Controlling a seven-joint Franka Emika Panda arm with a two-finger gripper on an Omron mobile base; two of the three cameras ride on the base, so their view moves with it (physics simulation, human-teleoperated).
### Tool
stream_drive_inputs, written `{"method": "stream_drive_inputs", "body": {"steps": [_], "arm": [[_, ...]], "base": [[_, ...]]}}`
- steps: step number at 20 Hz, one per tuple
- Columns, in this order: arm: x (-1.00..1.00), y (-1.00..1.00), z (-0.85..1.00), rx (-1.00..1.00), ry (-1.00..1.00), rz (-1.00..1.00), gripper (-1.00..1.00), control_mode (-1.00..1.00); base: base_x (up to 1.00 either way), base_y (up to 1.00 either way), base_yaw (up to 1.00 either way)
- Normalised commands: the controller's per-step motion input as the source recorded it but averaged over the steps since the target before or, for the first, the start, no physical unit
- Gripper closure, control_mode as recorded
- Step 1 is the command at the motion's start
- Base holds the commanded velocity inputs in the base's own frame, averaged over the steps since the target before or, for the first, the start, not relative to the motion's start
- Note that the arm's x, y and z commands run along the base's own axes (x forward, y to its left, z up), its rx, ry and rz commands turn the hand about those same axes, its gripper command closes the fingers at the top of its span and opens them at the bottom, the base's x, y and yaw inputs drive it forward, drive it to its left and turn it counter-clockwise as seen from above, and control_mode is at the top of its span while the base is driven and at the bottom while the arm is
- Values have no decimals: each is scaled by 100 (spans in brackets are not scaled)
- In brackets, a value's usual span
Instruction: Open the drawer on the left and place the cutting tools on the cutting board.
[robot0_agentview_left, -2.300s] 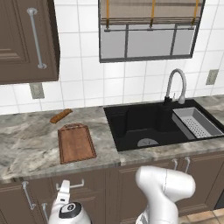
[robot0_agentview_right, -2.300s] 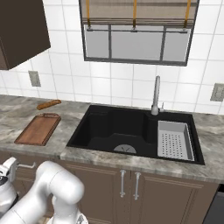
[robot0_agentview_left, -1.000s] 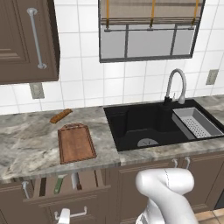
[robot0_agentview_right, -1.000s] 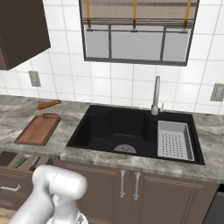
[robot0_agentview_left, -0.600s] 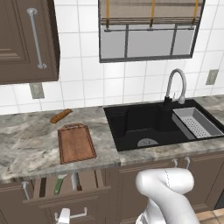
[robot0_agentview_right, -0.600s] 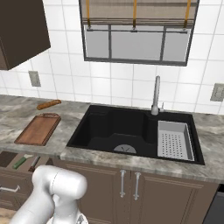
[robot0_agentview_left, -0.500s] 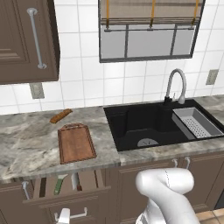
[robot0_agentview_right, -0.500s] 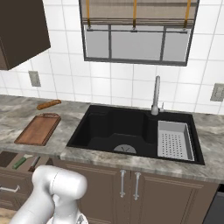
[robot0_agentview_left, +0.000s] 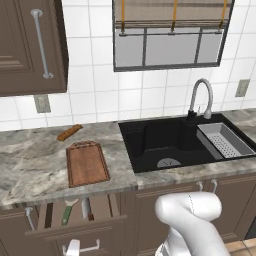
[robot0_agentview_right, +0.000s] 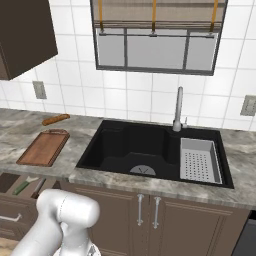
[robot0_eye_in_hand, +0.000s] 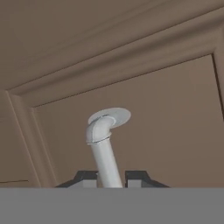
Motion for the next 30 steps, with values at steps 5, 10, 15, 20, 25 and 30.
{"method": "stream_drive_inputs", "body": {"steps": [5,10,15,20,25,30], "arm": [[-15,0,0,0,7,0,100,-100],[-9,0,0,0,8,0,100,-100],[-3,0,0,0,7,0,-100,-100],[0,0,0,0,7,0,-100,-100],[-11,0,0,0,3,0,-100,-100],[-25,0,0,0,1,0,-100,-100]], "base": [[0,0,0],[0,0,0],[0,0,0],[0,0,0],[0,0,0],[0,0,0]]}}
